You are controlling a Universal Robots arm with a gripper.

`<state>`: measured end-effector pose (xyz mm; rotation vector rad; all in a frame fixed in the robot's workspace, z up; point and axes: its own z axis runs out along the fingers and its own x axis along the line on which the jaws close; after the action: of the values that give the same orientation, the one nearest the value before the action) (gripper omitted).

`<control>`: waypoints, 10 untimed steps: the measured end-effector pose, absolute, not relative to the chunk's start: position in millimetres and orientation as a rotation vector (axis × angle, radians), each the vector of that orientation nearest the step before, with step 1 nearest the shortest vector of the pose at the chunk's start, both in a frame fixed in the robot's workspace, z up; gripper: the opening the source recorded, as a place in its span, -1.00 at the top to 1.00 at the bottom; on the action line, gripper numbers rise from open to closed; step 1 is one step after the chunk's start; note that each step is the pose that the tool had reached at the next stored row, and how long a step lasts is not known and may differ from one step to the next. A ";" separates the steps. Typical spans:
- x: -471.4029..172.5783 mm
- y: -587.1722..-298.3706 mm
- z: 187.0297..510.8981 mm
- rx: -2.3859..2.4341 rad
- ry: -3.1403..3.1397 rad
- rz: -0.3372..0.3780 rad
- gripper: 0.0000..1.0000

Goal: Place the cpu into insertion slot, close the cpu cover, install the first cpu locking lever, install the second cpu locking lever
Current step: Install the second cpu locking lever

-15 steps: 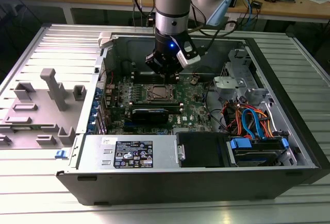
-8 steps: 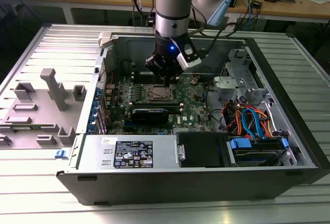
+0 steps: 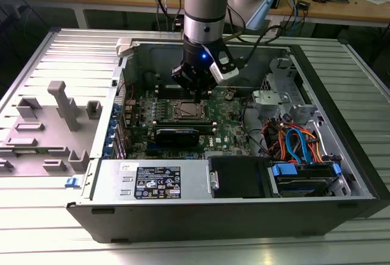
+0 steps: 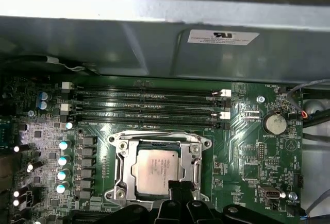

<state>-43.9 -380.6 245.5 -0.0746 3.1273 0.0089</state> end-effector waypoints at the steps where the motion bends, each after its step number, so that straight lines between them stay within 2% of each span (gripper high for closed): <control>1: -43.9 -380.8 246.4 -0.074 3.127 0.009 0.79; 10: -43.9 -399.5 246.1 -0.074 3.127 0.009 0.79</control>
<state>-43.9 -399.5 246.1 -0.0742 3.1273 0.0090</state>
